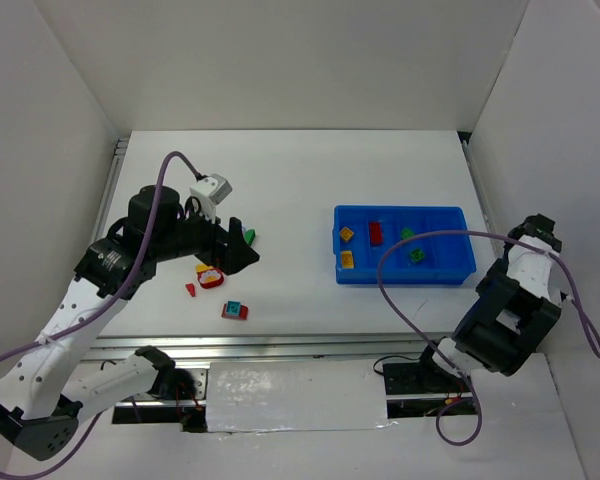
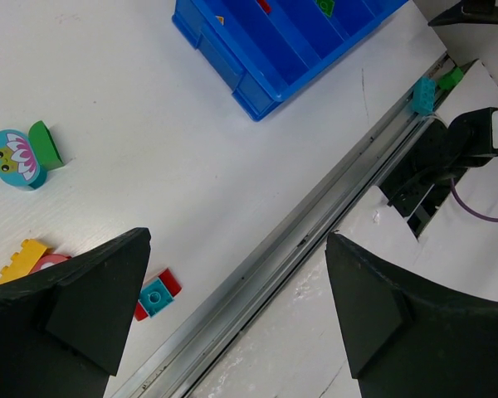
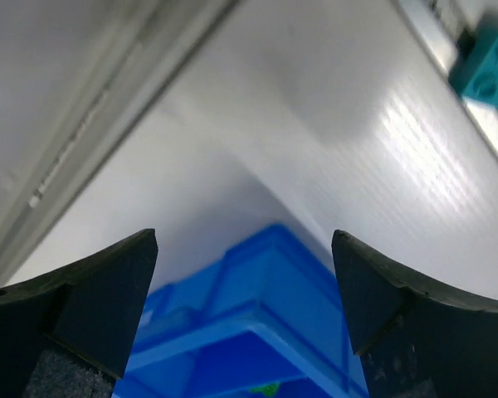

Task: Sort the legos into containers by color

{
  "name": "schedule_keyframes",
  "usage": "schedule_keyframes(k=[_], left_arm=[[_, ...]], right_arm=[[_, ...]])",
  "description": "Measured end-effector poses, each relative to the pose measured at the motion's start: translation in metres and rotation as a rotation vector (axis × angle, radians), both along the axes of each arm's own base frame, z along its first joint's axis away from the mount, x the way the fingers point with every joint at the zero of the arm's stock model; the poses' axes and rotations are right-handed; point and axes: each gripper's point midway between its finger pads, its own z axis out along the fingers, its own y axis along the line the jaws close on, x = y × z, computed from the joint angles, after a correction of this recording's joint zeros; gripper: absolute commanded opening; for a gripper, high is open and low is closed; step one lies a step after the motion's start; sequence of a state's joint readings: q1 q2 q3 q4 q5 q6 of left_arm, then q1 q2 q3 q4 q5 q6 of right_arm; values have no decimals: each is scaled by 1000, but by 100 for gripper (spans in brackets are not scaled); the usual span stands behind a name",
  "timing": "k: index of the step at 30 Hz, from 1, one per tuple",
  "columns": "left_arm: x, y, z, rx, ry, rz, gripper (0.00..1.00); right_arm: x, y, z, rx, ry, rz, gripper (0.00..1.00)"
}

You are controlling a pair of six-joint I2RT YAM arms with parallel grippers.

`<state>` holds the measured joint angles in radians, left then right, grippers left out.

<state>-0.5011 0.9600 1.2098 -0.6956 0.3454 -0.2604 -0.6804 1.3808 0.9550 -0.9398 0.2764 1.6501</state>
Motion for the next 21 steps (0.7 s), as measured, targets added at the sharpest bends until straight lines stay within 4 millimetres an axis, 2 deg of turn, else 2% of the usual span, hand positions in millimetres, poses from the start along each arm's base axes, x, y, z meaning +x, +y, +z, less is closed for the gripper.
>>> schedule_keyframes(k=[2,4,8,11,21], left_arm=[[0,0,0,-1,-1,0,100],[0,0,0,-1,0,-1,100],[-1,-1,0,-2,1,-4,100],[-1,-1,0,-2,1,-5,99],[-1,-1,-2,-1,4,-9,99]], right_arm=[[-9,-12,2,-17,28,-16,94],[-28,-16,-5,-9,79,-36,93],[-77,-9,-27,35,182,-95,93],[-104,-4,-31,48,236,-132,92],[-139,-21,-27,24,334,-207,86]])
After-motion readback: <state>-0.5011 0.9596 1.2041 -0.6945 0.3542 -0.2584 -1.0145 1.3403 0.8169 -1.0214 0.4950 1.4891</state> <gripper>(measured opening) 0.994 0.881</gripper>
